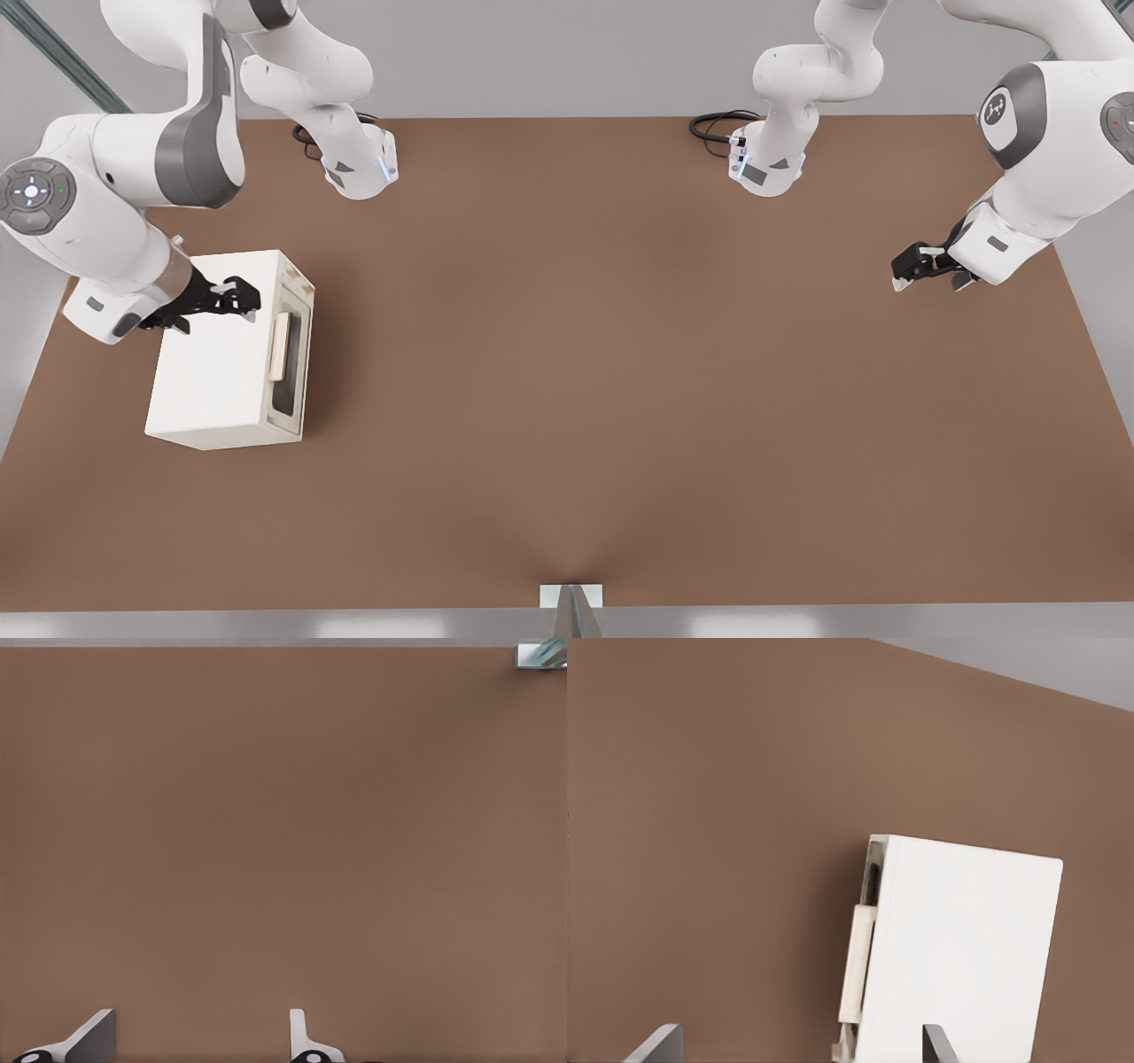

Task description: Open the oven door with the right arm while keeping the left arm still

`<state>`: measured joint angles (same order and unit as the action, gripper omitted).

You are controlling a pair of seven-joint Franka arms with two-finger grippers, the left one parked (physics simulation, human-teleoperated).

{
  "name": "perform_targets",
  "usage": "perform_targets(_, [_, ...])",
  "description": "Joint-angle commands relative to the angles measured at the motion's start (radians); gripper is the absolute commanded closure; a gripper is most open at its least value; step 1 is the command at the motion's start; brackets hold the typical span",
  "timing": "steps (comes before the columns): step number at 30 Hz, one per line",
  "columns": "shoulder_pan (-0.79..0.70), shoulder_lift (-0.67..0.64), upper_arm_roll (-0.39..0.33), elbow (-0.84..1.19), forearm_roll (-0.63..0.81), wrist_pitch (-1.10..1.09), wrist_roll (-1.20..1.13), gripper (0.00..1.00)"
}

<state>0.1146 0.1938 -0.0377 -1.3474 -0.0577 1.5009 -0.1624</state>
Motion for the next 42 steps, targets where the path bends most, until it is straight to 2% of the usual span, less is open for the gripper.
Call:
perform_targets(1, [0.000,-0.001,-0.001,0.001,0.010,-0.005,-0.097,0.00])
perform_targets(4, [0.010,0.033,0.005,-0.001,-0.004,-0.014,-0.111,0.00])
perform_targets(5, [0.016,0.068,0.007,-0.007,-0.028,-0.048,-0.226,0.46])
perform_targets(6, [0.022,0.101,0.009,-0.010,-0.028,-0.158,-0.217,1.00])
perform_targets(7, [0.074,0.133,0.015,-0.012,-0.120,-0.169,-0.151,1.00])
perform_targets(8, [0.209,0.197,0.018,-0.013,-0.410,-0.198,0.111,1.00])
perform_targets(9, [0.266,0.245,0.018,-0.041,-0.522,-0.208,0.280,1.00])
perform_targets(10, [0.267,0.234,0.012,-0.196,-0.583,-0.013,0.471,1.00])
perform_targets(11, [0.263,0.230,-0.008,-0.243,-0.617,0.070,0.507,1.00])
perform_targets(13, [0.261,0.231,-0.011,-0.266,-0.590,0.064,0.612,1.00])
perform_targets(19, [0.255,0.222,-0.050,-0.299,-0.556,-0.018,0.639,1.00])
perform_targets(21, [0.246,0.220,-0.065,-0.398,-0.556,0.116,0.673,1.00])
perform_targets(42, [0.249,0.225,-0.073,-0.441,-0.570,0.159,0.673,1.00])
